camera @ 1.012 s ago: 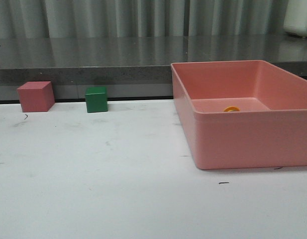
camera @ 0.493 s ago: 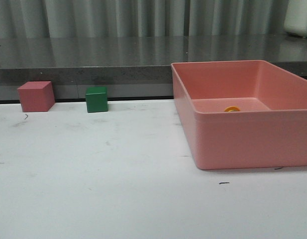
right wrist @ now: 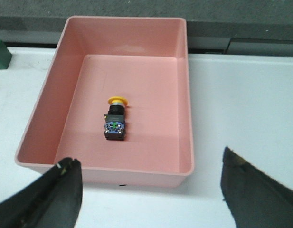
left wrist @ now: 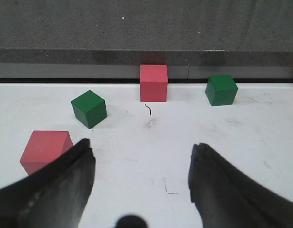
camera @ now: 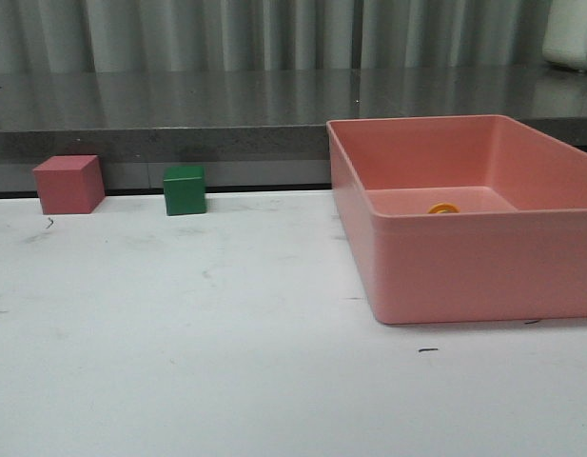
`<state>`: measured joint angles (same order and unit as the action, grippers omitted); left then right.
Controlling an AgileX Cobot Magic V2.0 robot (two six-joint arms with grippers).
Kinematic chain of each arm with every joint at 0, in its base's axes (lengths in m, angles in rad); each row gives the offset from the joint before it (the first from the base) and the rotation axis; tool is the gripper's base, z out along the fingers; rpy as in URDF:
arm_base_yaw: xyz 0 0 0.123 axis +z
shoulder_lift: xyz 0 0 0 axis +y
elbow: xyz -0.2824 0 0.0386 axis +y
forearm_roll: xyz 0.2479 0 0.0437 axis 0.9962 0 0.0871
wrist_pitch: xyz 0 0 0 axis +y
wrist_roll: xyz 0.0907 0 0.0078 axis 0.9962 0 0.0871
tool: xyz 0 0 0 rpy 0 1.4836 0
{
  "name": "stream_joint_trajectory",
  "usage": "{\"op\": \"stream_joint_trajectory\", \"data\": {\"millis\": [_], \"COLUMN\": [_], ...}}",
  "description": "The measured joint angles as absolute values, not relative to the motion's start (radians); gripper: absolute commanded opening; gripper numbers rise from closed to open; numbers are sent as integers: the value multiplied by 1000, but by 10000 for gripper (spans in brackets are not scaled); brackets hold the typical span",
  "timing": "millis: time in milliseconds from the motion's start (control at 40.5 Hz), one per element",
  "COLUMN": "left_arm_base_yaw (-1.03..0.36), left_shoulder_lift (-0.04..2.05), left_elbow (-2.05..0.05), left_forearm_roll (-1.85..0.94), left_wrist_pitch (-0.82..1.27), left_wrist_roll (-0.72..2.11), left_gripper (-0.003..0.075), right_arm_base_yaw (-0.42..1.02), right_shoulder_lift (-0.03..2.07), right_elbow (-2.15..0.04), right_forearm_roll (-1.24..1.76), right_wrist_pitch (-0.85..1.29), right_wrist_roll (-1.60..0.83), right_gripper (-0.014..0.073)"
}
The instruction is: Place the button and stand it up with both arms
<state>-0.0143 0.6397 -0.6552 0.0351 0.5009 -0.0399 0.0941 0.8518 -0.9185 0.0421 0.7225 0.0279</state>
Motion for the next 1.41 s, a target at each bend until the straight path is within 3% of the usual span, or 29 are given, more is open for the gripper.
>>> {"op": "stream_joint_trajectory", "data": {"millis": [370,1406], "left_arm_base_yaw": [-14,-14], "left_shoulder_lift": [640,640], "left_elbow": [-655,-655], "left_forearm_roll": [35,35], "left_wrist_pitch": [501,501], "left_wrist_roll": [-40,-39], "left_gripper": [417,417], "right_arm_base_yaw": [215,219], "right_shoulder_lift": [1120,1901], "right_elbow": [-1086,-1636], "right_forearm_roll": [51,50], "right_wrist_pitch": [811,1072], "right_wrist_roll": [12,99], "right_gripper": [613,613]}}
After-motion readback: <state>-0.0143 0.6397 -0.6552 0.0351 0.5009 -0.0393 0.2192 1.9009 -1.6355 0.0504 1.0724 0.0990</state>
